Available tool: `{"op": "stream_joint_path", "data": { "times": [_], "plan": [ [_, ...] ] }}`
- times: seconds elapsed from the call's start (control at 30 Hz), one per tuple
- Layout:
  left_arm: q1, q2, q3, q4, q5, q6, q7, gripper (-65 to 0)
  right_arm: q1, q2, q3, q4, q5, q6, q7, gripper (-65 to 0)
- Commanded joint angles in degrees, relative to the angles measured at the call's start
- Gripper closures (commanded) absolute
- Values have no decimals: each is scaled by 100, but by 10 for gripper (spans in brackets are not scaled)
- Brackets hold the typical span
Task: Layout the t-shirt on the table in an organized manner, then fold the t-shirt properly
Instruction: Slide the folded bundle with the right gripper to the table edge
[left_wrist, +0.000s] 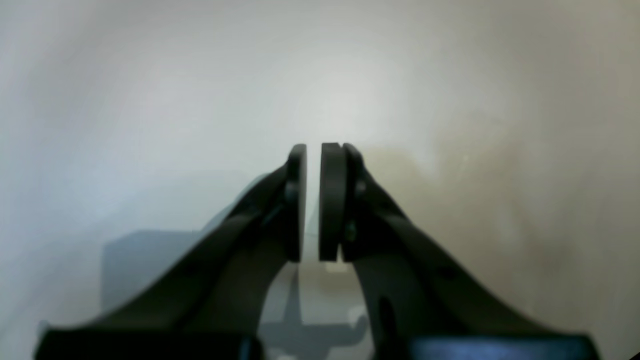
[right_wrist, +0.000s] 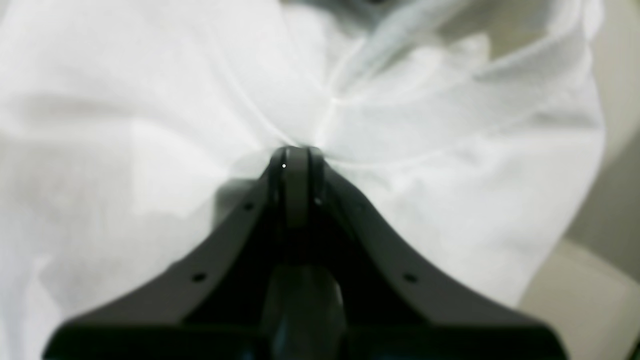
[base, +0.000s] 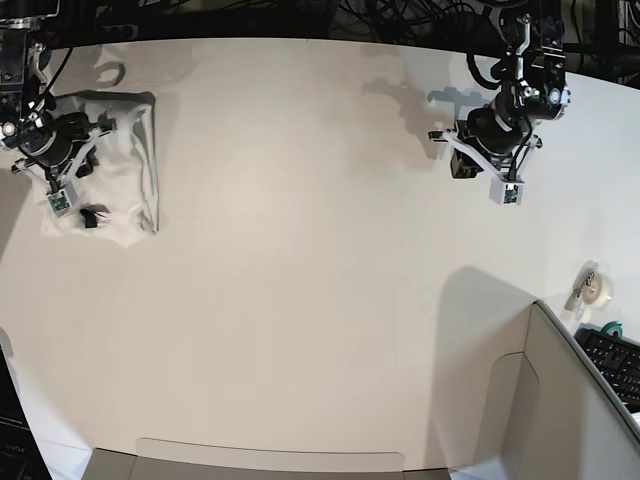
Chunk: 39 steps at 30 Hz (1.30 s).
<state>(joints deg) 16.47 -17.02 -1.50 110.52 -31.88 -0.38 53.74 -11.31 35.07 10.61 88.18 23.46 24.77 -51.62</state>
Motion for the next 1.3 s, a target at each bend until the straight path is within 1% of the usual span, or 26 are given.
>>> {"op": "stream_joint_path", "data": {
  "times": [0.0,0.1,0.23,0.47,0.57,0.73,0.9,0.97,1.03,1.13,1.2,1.23,1.27],
  "plan": [
    [-43,-43,-13,91,-25,-10,-112,-40,37,207,7,-216,-346,-20,-460,0],
    [-43,-43,-13,91,-25,-10,-112,-40,221,524,7,-576,-346,15,-452,0],
    [-43,88,-13,91,-25,-10,-112,-40,274,788,7,-735,-346,15,-452,0],
    [-69,115,-4,91,-25,-10,-112,-40,292,805,51,-691,-355,15,-452,0],
    [-78,115,-4,91,-25,-10,-112,-40,476,805,60,-647,-355,15,-452,0],
    [-78,115,-4,91,-25,-10,-112,-40,696,814,614,-515,-355,15,-504,0],
    [-86,167,-4,91,-25,-10,-112,-40,775,805,1088,171,-346,-12,-540,0],
    [-86,203,-4,91,-25,-10,-112,-40,775,761,1361,549,-320,-12,-777,0],
    [-86,220,-4,91,-25,-10,-112,-40,775,471,1660,1006,-311,6,-1085,0],
    [-95,220,-4,91,-25,-10,-112,-40,766,-188,1897,1762,-311,15,-1586,0],
    [-139,220,-13,108,-25,-10,-112,-40,740,-645,1818,2210,-311,15,-1779,0],
    [-218,220,-13,117,-25,-10,-112,-40,740,-883,1669,2448,-320,15,-1858,0],
    [-280,220,-13,126,-25,-10,-94,-40,731,-1023,1563,2615,-320,15,-1920,0]
  ]
}}
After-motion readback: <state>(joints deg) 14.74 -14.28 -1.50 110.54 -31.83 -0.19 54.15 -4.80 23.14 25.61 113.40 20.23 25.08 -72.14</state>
